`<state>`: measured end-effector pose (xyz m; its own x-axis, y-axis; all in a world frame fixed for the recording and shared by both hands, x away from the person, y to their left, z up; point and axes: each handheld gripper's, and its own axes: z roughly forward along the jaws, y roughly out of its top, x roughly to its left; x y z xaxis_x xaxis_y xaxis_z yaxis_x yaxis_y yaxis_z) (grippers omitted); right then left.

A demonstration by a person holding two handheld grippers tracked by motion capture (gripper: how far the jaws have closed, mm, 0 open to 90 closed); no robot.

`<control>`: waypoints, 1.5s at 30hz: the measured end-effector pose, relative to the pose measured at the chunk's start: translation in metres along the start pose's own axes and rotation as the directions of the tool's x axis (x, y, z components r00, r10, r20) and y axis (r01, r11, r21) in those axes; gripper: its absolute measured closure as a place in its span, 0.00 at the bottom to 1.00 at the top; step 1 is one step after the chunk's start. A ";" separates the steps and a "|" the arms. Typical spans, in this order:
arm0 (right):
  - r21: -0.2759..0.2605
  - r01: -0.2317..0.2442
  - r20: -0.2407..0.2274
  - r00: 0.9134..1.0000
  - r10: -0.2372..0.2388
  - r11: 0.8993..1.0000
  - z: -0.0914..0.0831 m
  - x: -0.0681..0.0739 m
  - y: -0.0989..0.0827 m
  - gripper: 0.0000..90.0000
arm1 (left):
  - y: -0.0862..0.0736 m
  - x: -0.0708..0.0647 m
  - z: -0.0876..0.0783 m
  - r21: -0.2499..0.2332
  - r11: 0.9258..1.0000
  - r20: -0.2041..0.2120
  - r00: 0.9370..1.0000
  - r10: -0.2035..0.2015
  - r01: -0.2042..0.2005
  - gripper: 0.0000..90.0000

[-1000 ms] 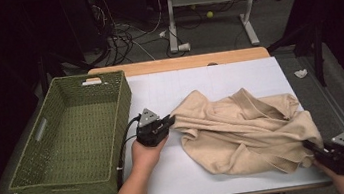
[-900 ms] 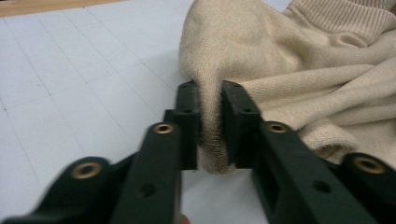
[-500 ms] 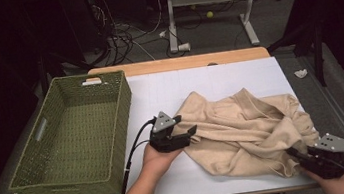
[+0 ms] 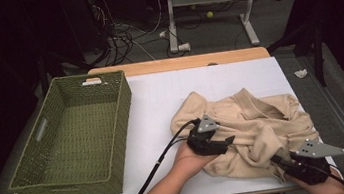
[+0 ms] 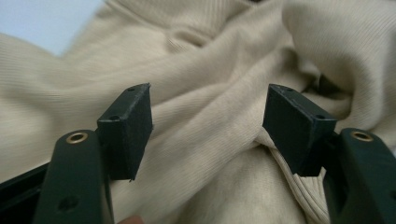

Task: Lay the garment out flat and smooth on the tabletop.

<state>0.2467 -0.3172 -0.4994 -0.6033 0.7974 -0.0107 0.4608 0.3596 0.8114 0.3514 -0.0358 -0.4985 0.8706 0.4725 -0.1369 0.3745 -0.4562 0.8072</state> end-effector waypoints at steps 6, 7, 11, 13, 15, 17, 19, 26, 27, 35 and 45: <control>0.002 0.006 -0.004 1.000 -0.006 1.000 0.001 0.000 -0.001 0.84 | -0.005 -0.002 0.008 0.023 0.997 -0.004 0.997 0.075 -0.074 0.81; 0.001 0.003 -0.004 1.000 -0.003 1.000 0.001 0.000 -0.001 0.84 | -0.006 0.001 0.004 0.004 0.998 0.006 0.998 0.058 -0.058 0.87; -0.002 -0.005 -0.003 1.000 0.005 1.000 0.001 -0.002 -0.002 0.84 | -0.011 0.013 -0.014 -0.039 0.999 -0.022 0.999 0.029 -0.030 0.90; -0.002 -0.005 -0.002 1.000 0.005 1.000 0.001 -0.002 -0.002 0.83 | -0.014 0.016 -0.018 -0.046 0.999 -0.035 0.999 0.022 -0.023 0.90; -0.002 -0.006 0.002 1.000 0.006 1.000 0.001 -0.002 -0.002 0.83 | -0.020 0.025 -0.032 -0.067 0.998 -0.069 0.998 -0.007 0.002 0.90; -0.002 -0.009 0.005 1.000 0.009 1.000 0.001 -0.002 -0.002 0.83 | -0.028 0.037 -0.046 -0.081 0.996 -0.107 0.993 -0.041 0.032 0.90; -0.001 -0.009 0.007 1.000 0.009 1.000 0.001 -0.002 -0.002 0.83 | -0.038 0.051 -0.065 -0.103 0.992 -0.154 0.984 -0.091 0.076 0.90; -0.002 -0.018 0.011 1.000 0.018 1.000 0.002 -0.003 -0.001 0.79 | -0.062 0.077 -0.100 -0.135 0.973 -0.252 0.944 -0.215 0.186 0.89; -0.001 -0.019 0.013 1.000 0.019 1.000 0.002 -0.004 0.000 0.77 | -0.062 0.077 -0.101 -0.149 0.970 -0.231 0.948 -0.221 0.190 0.86; -0.043 -0.056 0.063 0.996 0.059 0.997 -0.005 -0.009 0.002 0.54 | -0.034 0.046 -0.089 -0.196 0.977 -0.151 0.982 -0.113 0.082 0.43; -0.100 -0.090 0.108 0.989 0.101 0.991 -0.024 -0.026 0.000 0.53 | -0.015 0.018 -0.020 -0.035 0.999 -0.087 0.996 0.004 -0.007 0.42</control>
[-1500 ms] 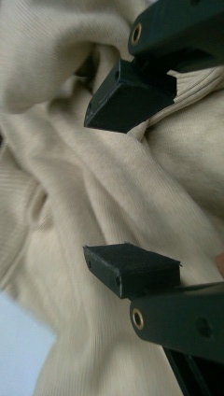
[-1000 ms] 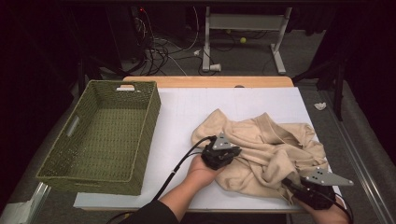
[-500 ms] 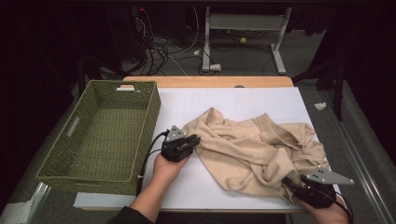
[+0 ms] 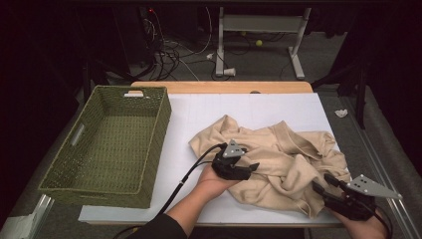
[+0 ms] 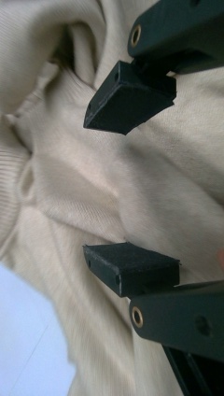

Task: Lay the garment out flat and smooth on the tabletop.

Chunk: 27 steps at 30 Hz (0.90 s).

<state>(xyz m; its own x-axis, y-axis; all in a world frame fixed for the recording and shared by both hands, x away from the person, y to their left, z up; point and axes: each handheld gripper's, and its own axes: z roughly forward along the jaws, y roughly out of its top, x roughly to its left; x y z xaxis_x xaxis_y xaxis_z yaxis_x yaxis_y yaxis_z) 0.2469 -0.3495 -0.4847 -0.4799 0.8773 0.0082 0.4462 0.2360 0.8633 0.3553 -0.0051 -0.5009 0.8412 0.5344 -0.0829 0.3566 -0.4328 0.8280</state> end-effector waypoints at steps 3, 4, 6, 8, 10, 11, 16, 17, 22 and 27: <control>-0.012 -0.011 0.003 1.000 0.011 1.000 -0.003 -0.005 -0.001 0.53 | -0.005 0.005 -0.004 0.004 1.000 -0.002 1.000 -0.004 0.004 0.67; -0.016 -0.012 0.002 1.000 0.012 1.000 -0.005 -0.006 -0.001 0.52 | -0.009 0.009 -0.008 0.004 1.000 -0.029 0.999 -0.015 0.015 0.80; -0.028 -0.017 0.008 1.000 0.018 0.999 -0.008 -0.009 -0.002 0.52 | -0.018 0.018 -0.021 -0.008 0.999 -0.074 0.996 -0.048 0.048 0.94; -0.038 -0.028 0.015 0.999 0.029 0.999 -0.012 -0.012 -0.002 0.51 | -0.028 0.028 -0.036 -0.027 0.996 -0.117 0.989 -0.093 0.090 0.95; -0.046 -0.035 0.022 0.999 0.036 0.998 -0.015 -0.014 -0.001 0.51 | -0.036 0.035 -0.051 -0.039 0.992 -0.149 0.981 -0.122 0.117 0.96; -0.047 -0.034 0.026 0.999 0.035 0.998 -0.016 -0.015 -0.001 0.51 | -0.037 0.037 -0.056 -0.050 0.991 -0.146 0.981 -0.131 0.125 0.95; -0.072 -0.062 0.060 0.996 0.067 0.995 -0.023 -0.024 0.000 0.52 | -0.026 0.028 -0.052 -0.076 0.991 -0.076 0.990 -0.115 0.109 0.70; -0.073 -0.066 0.068 0.995 0.071 0.995 -0.024 -0.026 -0.001 0.52 | -0.026 0.028 -0.052 -0.076 0.991 -0.076 0.990 -0.115 0.109 0.64; -0.066 -0.086 0.090 0.992 0.092 0.994 -0.023 -0.035 -0.003 0.53 | -0.010 0.008 -0.018 -0.015 0.999 -0.023 0.999 -0.049 0.049 0.39; -0.045 -0.105 0.110 0.988 0.110 0.993 -0.016 -0.052 -0.003 0.51 | -0.003 0.001 0.011 0.081 0.996 -0.011 1.000 -0.026 0.027 0.40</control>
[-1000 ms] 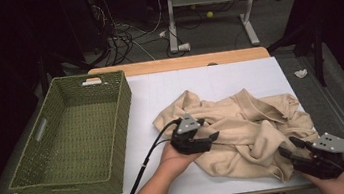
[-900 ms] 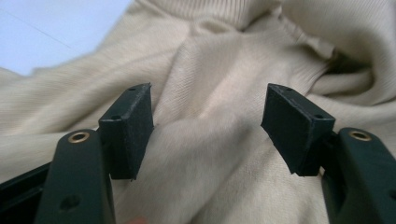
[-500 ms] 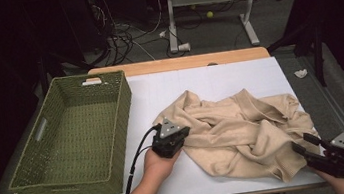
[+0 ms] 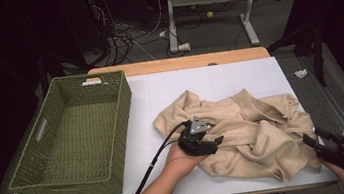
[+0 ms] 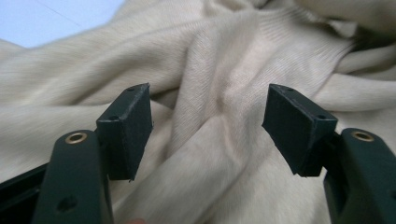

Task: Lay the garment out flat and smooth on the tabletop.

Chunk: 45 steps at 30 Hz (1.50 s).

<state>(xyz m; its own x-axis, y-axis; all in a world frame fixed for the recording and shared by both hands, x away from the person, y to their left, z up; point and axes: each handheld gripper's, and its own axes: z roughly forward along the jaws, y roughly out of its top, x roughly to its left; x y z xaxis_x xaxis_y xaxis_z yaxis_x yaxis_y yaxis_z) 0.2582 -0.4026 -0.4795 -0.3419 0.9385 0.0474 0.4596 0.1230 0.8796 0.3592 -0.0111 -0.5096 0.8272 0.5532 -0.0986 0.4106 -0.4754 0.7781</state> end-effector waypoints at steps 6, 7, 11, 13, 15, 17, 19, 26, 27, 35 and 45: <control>0.037 -0.037 0.045 0.998 0.035 0.999 0.018 -0.026 0.006 0.48 | -0.014 0.010 -0.018 -0.016 1.000 -0.013 1.000 0.020 -0.020 0.78; 0.042 -0.039 0.051 0.998 0.037 0.998 0.021 -0.030 0.007 0.48 | -0.019 0.015 -0.026 -0.019 1.000 -0.036 0.999 0.012 -0.012 0.78; 0.068 -0.042 0.059 0.998 0.038 0.997 0.033 -0.038 0.009 0.47 | -0.038 0.041 -0.056 -0.038 0.995 -0.126 0.987 -0.097 0.093 0.78; 0.095 -0.041 0.047 0.998 0.037 0.995 0.042 -0.040 0.008 0.46 | -0.049 0.054 -0.074 -0.054 0.986 -0.173 0.971 -0.166 0.159 0.78; 0.126 -0.042 0.031 0.999 0.038 0.991 0.049 -0.039 0.008 0.46 | -0.054 0.057 -0.084 -0.059 0.981 -0.212 0.958 -0.193 0.185 0.78; 0.161 -0.033 0.013 0.999 0.031 0.986 0.057 -0.036 0.007 0.49 | -0.054 0.057 -0.088 -0.062 0.979 -0.219 0.955 -0.201 0.192 0.76; 0.186 -0.024 0.006 1.000 0.023 0.982 0.062 -0.033 0.007 0.58 | -0.051 0.056 -0.090 -0.085 0.978 -0.217 0.954 -0.206 0.192 0.67; 0.139 0.026 0.064 0.997 -0.035 0.990 0.056 -0.032 0.012 0.86 | -0.029 0.047 -0.092 -0.128 0.982 -0.209 0.964 -0.161 0.137 0.46; 0.125 0.022 0.079 0.996 -0.032 0.992 0.053 -0.036 0.013 0.86 | -0.025 0.046 -0.090 -0.138 0.981 -0.192 0.968 -0.163 0.138 0.46; 0.045 -0.041 0.223 0.974 0.030 0.998 0.025 -0.085 0.023 0.86 | 0.003 0.055 -0.062 -0.139 0.979 -0.155 0.974 -0.168 0.147 0.43; 0.021 -0.040 0.140 0.990 0.036 0.999 0.030 -0.075 0.020 0.75 | 0.042 0.091 -0.006 -0.024 0.991 -0.191 0.972 -0.137 0.135 0.40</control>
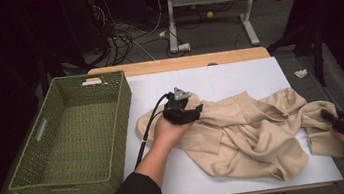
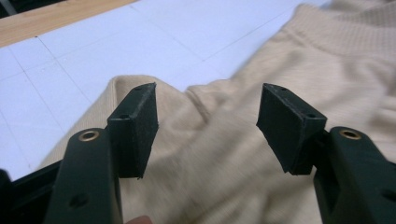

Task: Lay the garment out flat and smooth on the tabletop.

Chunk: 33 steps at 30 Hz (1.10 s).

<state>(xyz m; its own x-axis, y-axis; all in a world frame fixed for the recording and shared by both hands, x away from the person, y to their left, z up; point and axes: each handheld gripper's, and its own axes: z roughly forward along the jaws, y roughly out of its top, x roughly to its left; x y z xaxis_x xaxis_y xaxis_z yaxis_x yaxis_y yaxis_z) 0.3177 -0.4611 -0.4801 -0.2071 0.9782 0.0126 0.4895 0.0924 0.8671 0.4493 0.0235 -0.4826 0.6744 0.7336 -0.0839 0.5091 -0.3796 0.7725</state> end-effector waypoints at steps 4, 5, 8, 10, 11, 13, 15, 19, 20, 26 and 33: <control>0.003 0.020 -0.024 0.999 -0.020 1.000 0.005 0.009 0.000 0.73 | 0.005 0.009 0.023 0.056 0.998 0.023 1.000 0.014 -0.015 0.40; 0.007 0.025 -0.031 0.999 -0.024 1.000 0.007 0.011 0.000 0.73 | 0.007 0.007 0.028 0.060 0.996 0.024 0.998 0.060 -0.062 0.40; 0.020 0.033 -0.059 0.998 -0.032 0.999 0.013 0.021 -0.003 0.72 | 0.011 0.003 0.045 0.143 0.986 0.059 0.995 0.074 -0.082 0.40; 0.038 0.061 -0.064 0.996 -0.058 0.997 0.019 0.030 -0.005 0.71 | 0.014 0.003 0.051 0.193 0.977 0.077 0.994 0.073 -0.087 0.39; 0.042 0.071 -0.062 0.996 -0.068 0.997 0.020 0.031 -0.005 0.70 | 0.014 0.002 0.051 0.196 0.977 0.085 0.994 0.072 -0.087 0.39; 0.044 0.072 -0.062 0.996 -0.069 0.996 0.020 0.032 -0.005 0.69 | 0.014 0.003 0.049 0.200 0.975 0.097 0.992 0.077 -0.096 0.45; 0.043 0.062 -0.063 0.996 -0.059 0.997 0.021 0.032 -0.004 0.68 | 0.011 0.004 0.045 0.187 0.980 0.094 0.994 0.050 -0.067 0.72; 0.031 0.047 -0.072 0.996 -0.044 0.998 0.017 0.031 -0.007 0.67 | -0.003 0.012 0.029 0.122 0.992 0.094 0.995 -0.022 0.010 0.88; 0.030 0.043 -0.072 0.997 -0.041 0.999 0.016 0.030 -0.008 0.67 | -0.008 0.013 0.021 0.085 0.996 0.050 0.998 -0.023 0.019 0.88; 0.015 0.016 -0.049 0.999 -0.015 1.000 0.007 0.019 -0.008 0.63 | -0.030 0.030 -0.022 -0.010 0.998 -0.141 0.988 -0.057 0.056 0.88; -0.051 0.035 -0.013 0.999 -0.036 0.998 -0.005 0.021 0.012 0.57 | -0.032 0.039 -0.041 -0.029 0.997 -0.193 0.978 -0.075 0.071 0.86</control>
<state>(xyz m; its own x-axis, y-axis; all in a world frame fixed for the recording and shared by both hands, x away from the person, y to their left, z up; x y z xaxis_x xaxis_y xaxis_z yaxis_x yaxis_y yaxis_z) 0.3151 -0.4403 -0.4666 -0.2356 0.9718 -0.0122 0.4376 0.1173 0.8915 0.4371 0.0870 -0.4850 0.5183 0.8550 -0.0188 0.5396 -0.3099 0.7828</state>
